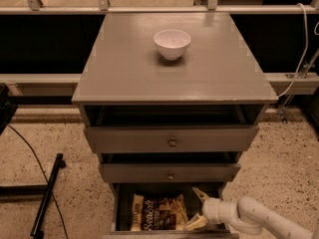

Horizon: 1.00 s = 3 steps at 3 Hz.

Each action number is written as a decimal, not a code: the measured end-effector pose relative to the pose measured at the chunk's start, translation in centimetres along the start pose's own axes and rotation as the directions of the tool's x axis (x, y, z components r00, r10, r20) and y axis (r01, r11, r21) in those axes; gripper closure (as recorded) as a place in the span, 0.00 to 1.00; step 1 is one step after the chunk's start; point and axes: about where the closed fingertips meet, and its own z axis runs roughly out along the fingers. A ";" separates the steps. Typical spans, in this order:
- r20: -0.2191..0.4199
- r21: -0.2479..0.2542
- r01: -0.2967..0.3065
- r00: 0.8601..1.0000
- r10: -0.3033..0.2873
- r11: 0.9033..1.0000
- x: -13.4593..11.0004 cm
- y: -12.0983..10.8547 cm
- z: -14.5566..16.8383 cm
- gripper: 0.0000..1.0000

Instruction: Pick brown chip bag from bottom drawer and place on counter

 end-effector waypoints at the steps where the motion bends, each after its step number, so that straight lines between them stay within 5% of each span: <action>1: -0.045 0.023 -0.086 0.995 0.087 0.996 3.3 -1.2 2.6 0.00; 3: -0.074 0.131 -0.155 0.983 0.165 0.979 7.0 -2.6 5.1 0.00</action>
Offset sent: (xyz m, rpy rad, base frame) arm 0.0293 -0.0142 -0.1090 -0.0765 0.1282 -0.2824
